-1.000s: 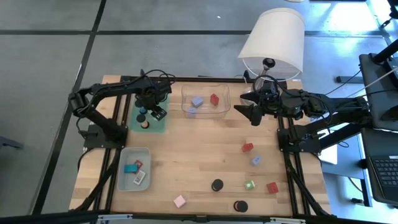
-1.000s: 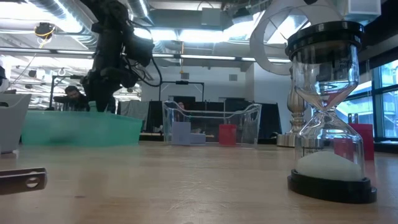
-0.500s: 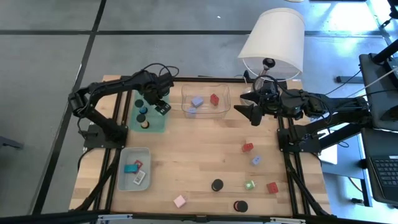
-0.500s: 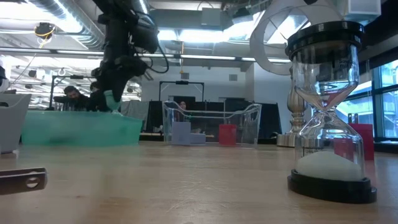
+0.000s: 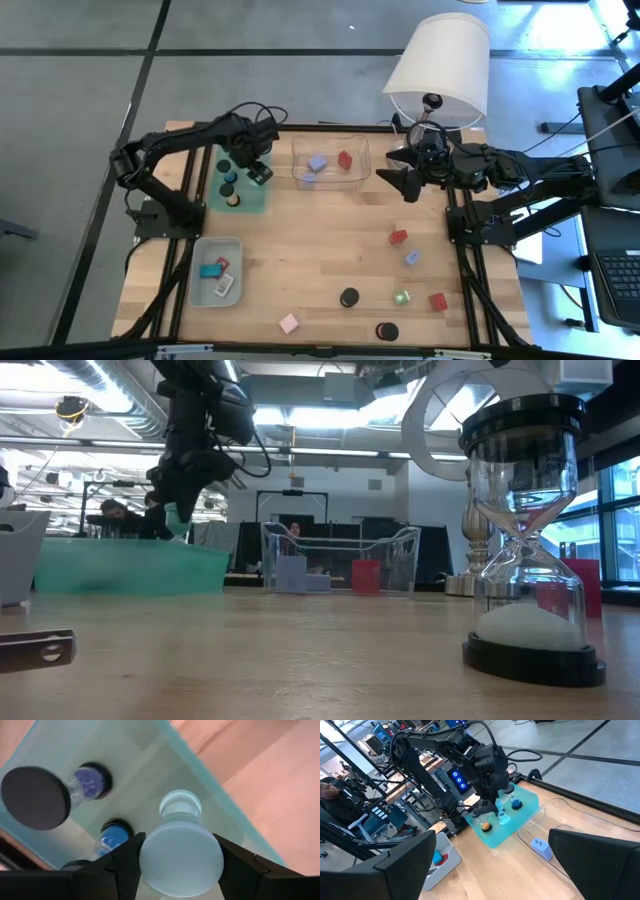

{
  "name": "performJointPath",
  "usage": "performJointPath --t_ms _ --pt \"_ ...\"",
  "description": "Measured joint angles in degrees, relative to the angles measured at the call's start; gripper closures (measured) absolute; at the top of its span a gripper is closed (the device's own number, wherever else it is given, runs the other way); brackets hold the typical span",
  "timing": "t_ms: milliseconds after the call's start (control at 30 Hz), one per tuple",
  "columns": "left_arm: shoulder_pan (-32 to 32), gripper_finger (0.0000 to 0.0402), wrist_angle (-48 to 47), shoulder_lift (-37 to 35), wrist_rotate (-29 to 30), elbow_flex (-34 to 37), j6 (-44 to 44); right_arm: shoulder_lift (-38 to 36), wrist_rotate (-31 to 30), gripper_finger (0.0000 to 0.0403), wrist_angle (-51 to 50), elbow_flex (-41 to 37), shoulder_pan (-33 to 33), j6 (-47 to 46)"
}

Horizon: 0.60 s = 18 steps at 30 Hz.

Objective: Pick & Place Office items
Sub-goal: Put the light green hourglass into the green bin

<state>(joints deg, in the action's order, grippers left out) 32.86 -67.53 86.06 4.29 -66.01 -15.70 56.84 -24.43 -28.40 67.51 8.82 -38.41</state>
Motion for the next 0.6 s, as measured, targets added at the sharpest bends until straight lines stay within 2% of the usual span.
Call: performJointPath --t_ms 300,600 --pt "0.0 0.0185 0.43 0.0 1.2 2.84 -1.53 0.0 -0.02 0.0014 -0.02 0.0 0.0 0.04" --pt "-0.02 0.0132 2.47 -0.02 3.67 2.84 -1.68 0.0 -0.04 0.0014 -0.02 0.0 0.0 0.07"
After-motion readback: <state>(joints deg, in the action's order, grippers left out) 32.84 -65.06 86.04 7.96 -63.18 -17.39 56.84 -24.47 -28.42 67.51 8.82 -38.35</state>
